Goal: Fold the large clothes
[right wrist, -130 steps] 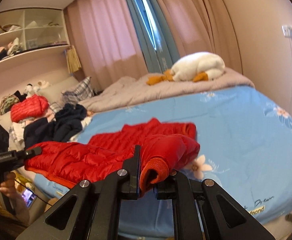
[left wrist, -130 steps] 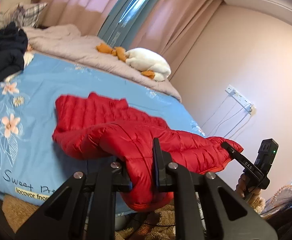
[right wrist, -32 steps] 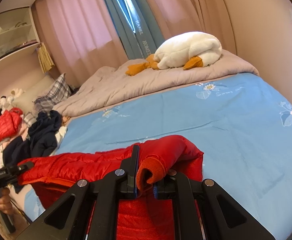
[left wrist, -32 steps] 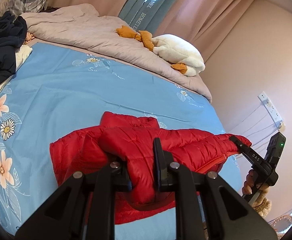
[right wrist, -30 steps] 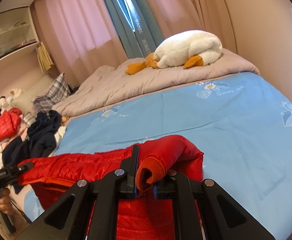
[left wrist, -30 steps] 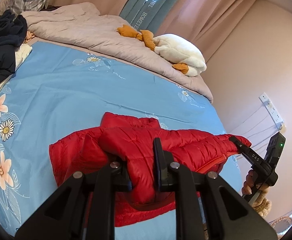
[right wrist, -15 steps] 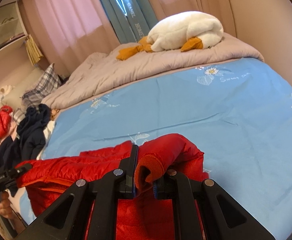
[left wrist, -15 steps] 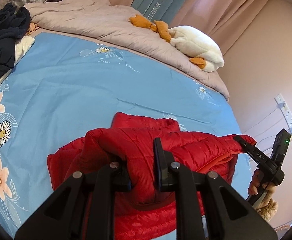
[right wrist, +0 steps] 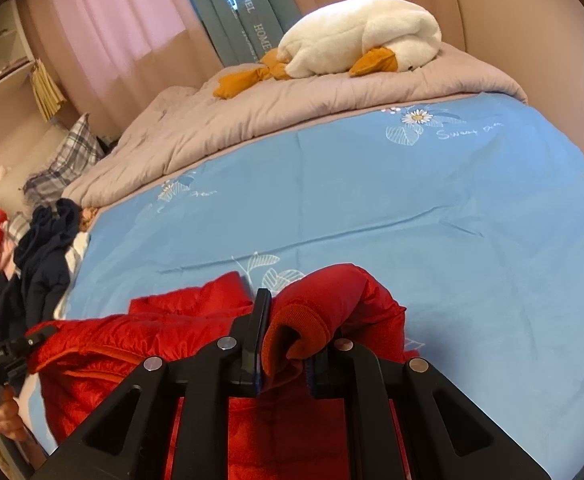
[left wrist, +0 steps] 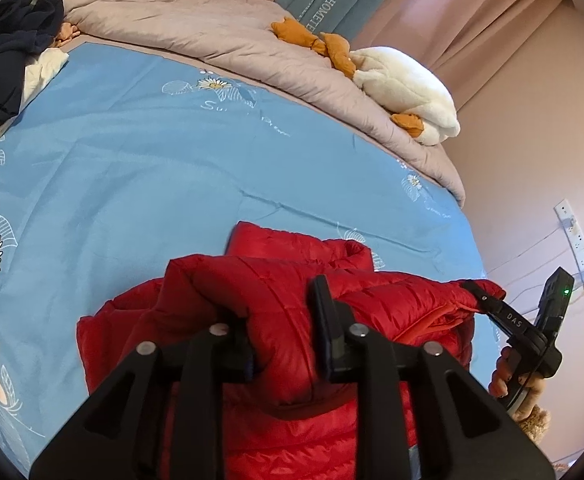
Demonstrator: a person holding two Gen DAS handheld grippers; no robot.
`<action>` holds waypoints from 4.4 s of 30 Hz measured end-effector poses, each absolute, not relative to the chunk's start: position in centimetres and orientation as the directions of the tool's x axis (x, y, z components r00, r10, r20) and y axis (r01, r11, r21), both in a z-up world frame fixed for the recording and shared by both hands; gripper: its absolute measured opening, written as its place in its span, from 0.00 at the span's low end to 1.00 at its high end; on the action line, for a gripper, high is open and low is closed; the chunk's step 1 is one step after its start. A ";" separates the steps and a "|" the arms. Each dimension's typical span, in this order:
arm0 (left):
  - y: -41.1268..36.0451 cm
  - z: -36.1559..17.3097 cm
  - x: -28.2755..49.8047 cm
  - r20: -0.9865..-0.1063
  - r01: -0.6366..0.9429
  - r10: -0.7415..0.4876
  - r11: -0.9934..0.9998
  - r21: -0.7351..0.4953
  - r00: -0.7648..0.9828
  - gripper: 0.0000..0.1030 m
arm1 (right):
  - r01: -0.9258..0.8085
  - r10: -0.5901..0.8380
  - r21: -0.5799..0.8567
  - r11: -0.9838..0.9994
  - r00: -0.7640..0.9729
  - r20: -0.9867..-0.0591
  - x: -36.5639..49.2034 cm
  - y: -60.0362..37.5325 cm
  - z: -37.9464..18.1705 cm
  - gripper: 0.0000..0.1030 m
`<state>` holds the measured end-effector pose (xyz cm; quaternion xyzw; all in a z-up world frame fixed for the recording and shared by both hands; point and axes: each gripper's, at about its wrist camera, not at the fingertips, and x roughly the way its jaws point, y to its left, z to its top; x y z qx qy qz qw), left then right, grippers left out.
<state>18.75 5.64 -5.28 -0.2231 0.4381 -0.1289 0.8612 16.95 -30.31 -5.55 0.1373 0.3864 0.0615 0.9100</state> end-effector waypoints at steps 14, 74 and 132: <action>6.0 -1.4 14.6 -0.642 0.048 -0.345 0.901 -0.432 0.685 0.73 | -0.004 0.173 0.265 0.964 0.765 -0.620 14.3 -31.3 -3.0 0.52; 10.5 -8.9 18.2 -0.751 -0.114 -0.267 0.903 -0.413 0.603 0.09 | 0.023 0.170 0.264 0.964 0.712 -0.682 14.6 -31.9 -5.6 0.06; 7.7 -10.0 10.7 -0.736 -0.037 -0.419 0.857 -0.514 0.531 0.25 | -0.125 0.602 0.638 0.760 0.505 -0.618 13.2 -32.7 -11.3 0.28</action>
